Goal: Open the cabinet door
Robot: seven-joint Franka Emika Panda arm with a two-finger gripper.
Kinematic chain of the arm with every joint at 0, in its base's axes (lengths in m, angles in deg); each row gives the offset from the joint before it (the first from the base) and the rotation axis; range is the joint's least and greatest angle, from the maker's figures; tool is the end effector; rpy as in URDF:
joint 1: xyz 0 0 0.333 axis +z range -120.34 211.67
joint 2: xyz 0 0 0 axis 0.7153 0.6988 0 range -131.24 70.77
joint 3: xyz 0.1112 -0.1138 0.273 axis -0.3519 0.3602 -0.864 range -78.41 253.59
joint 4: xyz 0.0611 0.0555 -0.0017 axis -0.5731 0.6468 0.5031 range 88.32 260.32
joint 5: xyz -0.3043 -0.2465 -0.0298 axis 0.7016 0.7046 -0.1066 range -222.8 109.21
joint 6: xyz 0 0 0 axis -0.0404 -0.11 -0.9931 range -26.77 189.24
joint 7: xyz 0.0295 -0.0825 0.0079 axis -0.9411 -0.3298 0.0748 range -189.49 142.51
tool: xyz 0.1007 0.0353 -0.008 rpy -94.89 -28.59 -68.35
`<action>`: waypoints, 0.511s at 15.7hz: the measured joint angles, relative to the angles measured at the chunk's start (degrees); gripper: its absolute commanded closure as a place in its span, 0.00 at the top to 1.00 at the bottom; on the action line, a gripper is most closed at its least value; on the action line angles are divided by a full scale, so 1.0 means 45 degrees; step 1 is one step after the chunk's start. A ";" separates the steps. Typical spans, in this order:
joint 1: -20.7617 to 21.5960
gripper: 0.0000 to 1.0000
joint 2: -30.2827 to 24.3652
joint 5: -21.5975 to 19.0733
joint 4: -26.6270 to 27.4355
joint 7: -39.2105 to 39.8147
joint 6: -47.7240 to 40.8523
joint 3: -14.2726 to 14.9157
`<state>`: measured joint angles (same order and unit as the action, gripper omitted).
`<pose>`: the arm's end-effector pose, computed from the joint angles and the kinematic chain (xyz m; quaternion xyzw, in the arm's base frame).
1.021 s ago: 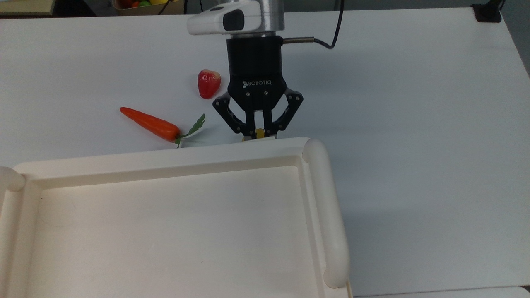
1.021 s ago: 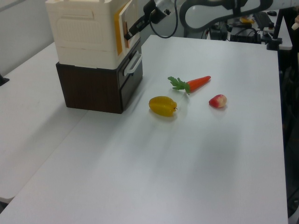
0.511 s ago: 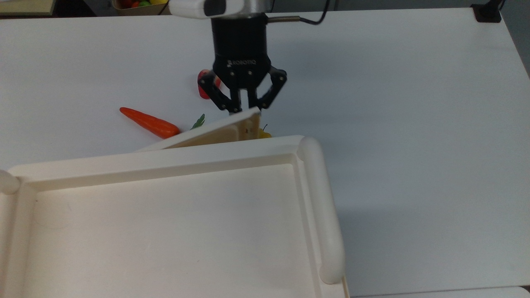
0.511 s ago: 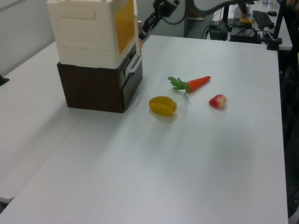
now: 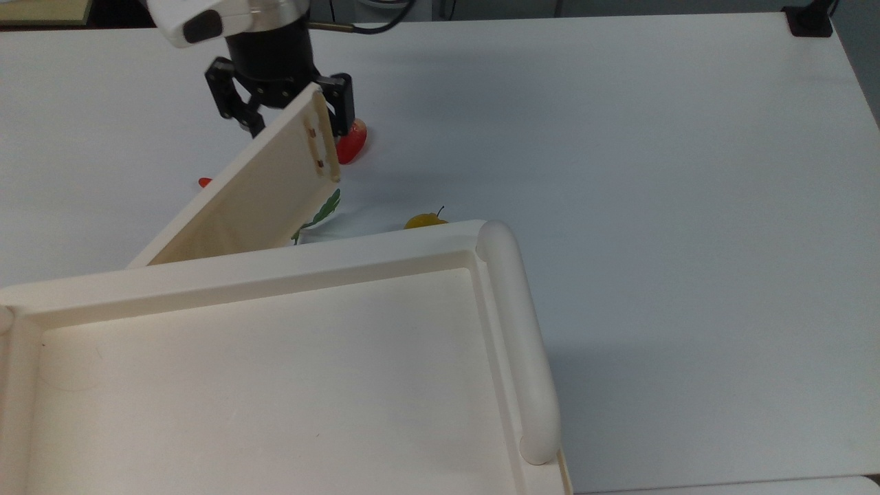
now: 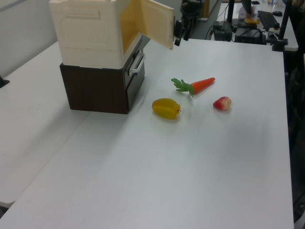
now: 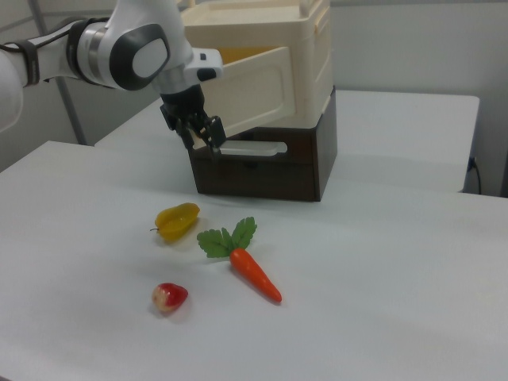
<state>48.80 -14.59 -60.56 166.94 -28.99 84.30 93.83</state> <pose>0.6640 -0.0223 0.5557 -0.9913 0.0792 -0.1032 0.0196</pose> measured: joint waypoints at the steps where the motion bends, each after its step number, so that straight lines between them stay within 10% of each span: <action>1: -0.0116 1.00 -0.0114 0.0001 -0.0001 0.0001 -0.0629 0.0007; 8: -0.0225 1.00 -0.1690 0.0145 0.0017 -0.0006 -0.3921 0.0012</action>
<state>47.79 -22.20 -59.91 167.01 -29.01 66.66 93.89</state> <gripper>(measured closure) 0.000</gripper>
